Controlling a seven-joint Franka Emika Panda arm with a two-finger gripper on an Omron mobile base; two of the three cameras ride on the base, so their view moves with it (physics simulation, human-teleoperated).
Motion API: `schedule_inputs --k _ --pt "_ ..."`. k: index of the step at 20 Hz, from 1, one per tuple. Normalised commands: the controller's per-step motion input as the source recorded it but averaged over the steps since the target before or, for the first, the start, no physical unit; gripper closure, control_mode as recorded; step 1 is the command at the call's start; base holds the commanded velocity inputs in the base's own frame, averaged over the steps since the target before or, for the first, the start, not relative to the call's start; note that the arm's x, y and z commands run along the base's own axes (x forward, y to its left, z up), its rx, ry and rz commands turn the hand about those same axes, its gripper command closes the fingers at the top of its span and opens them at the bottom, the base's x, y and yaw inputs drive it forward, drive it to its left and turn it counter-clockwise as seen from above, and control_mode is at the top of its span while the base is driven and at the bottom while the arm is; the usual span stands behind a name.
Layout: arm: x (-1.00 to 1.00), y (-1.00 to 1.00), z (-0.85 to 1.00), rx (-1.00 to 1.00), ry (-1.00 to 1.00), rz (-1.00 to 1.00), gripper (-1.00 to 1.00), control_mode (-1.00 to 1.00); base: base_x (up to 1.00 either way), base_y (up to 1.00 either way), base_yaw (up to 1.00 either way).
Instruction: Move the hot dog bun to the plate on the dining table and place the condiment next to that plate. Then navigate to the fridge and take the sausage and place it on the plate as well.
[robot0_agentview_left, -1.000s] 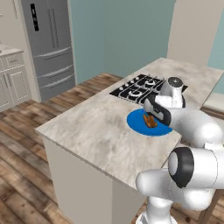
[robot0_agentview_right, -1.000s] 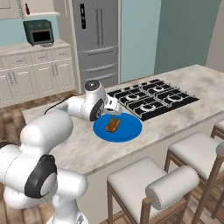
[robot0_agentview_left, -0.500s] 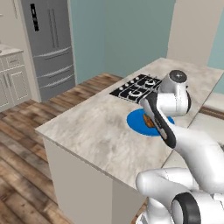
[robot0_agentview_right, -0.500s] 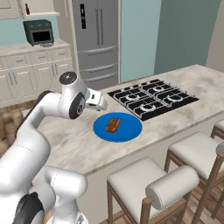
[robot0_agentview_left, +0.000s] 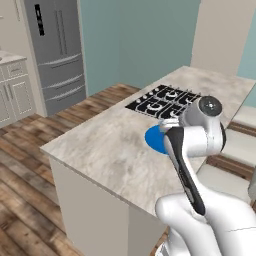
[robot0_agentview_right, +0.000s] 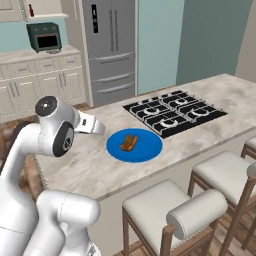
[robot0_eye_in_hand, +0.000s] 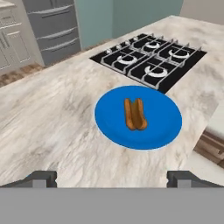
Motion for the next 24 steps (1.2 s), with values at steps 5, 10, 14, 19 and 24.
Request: schedule_inputs --k 5,10,14,19,24 --pt "-0.08 0.04 0.00 0.00 -0.02 0.00 -1.00 -1.00 0.00 0.00 0.00" --pt "-0.44 -0.03 0.07 0.00 -0.18 -0.04 -1.00 -1.00 0.00 0.00 0.00" --pt "-0.40 0.04 0.15 -0.03 -0.18 -0.06 -1.00 -1.00 0.00 0.00 0.00" --pt "-0.20 0.00 0.00 -0.01 -0.14 -0.01 -1.00 -1.00 0.00 0.00 0.00" --pt "-0.09 0.00 0.01 0.00 -0.04 0.00 -1.00 1.00 -0.51 0.37 0.00"
